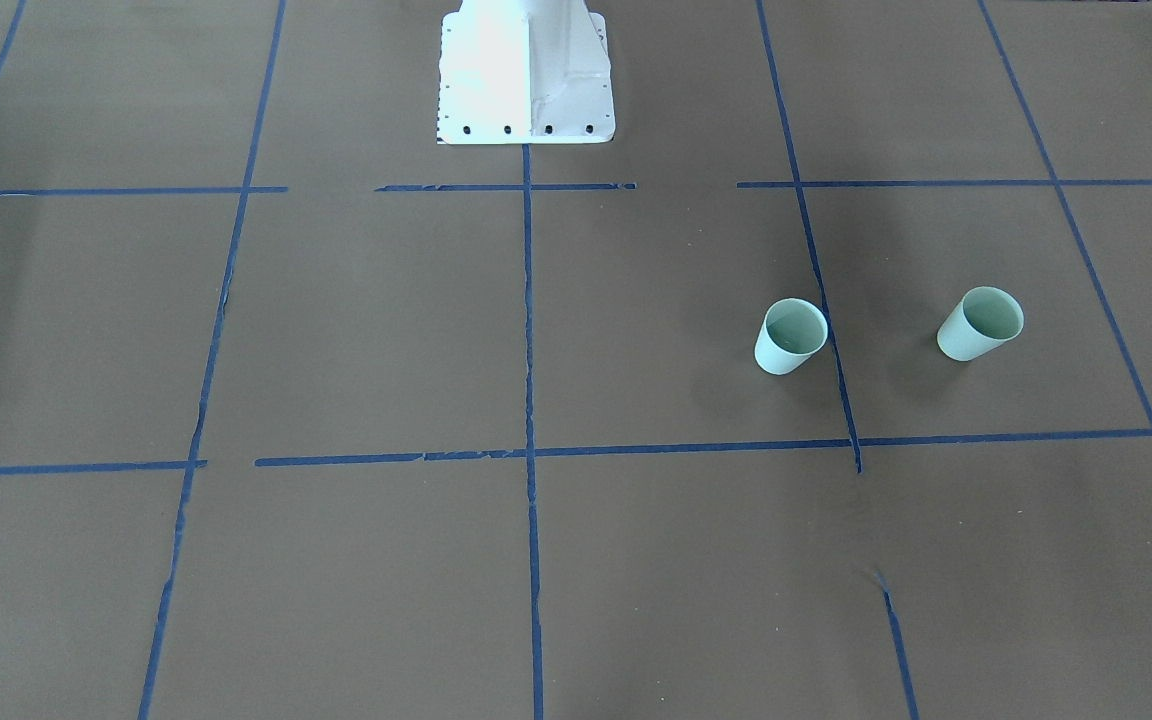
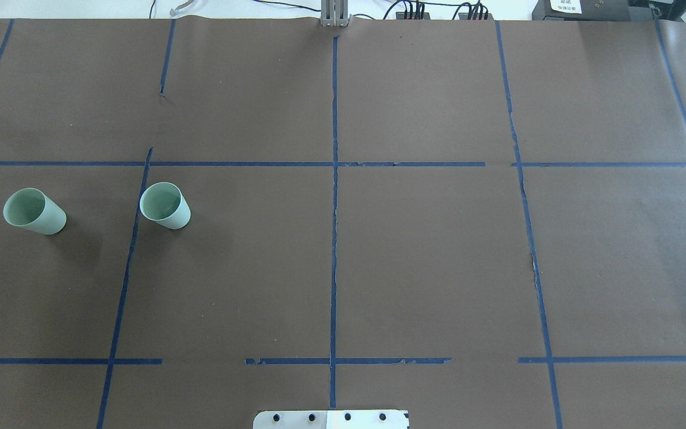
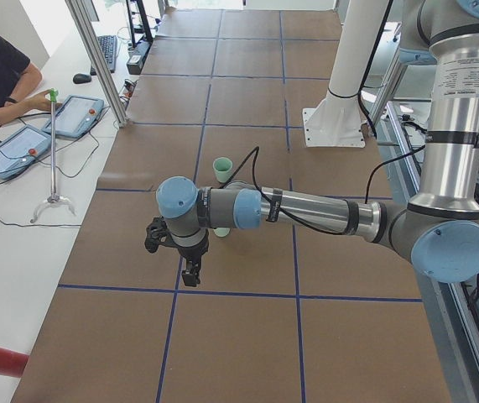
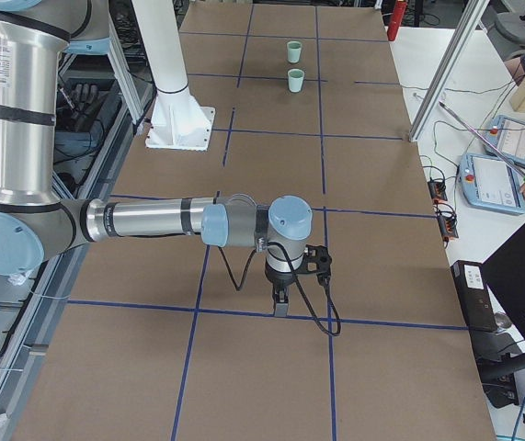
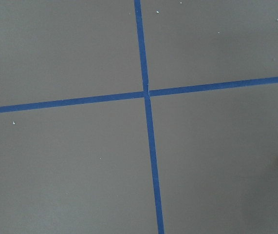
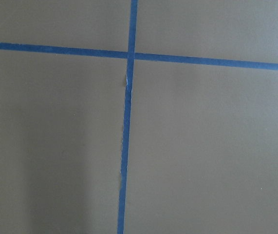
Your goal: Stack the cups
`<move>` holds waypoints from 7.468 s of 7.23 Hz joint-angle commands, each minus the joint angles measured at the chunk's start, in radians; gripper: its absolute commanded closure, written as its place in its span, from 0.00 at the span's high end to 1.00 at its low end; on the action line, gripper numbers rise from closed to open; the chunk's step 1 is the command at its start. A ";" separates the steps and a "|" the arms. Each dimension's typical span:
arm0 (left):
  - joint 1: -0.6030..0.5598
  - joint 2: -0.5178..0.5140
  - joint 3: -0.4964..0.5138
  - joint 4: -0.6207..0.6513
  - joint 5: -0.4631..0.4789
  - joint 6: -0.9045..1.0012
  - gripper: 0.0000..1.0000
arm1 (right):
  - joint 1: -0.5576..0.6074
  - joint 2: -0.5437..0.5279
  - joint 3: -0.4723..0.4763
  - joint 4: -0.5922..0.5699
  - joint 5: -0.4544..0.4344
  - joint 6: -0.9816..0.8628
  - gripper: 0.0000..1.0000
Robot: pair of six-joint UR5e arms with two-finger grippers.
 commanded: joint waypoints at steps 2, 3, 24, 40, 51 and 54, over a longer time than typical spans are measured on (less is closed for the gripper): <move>0.000 0.000 -0.010 0.002 -0.023 -0.002 1.00 | 0.000 -0.001 0.000 0.000 0.000 0.000 1.00; 0.000 0.000 -0.008 0.009 -0.022 -0.003 1.00 | 0.000 -0.001 0.000 0.000 0.000 0.000 1.00; 0.482 0.031 0.022 -0.504 0.087 -0.752 0.94 | 0.000 0.000 0.000 0.000 0.000 0.000 1.00; 0.652 -0.333 -0.180 -0.149 0.035 -1.390 0.00 | 0.000 0.000 0.000 0.000 0.000 0.000 1.00; 0.658 -0.273 -0.171 -0.195 0.081 -1.324 0.00 | -0.002 -0.001 0.000 0.000 0.000 0.000 1.00; 0.661 -0.273 -0.171 -0.198 0.080 -1.324 0.38 | 0.000 0.000 0.000 0.000 0.000 0.000 1.00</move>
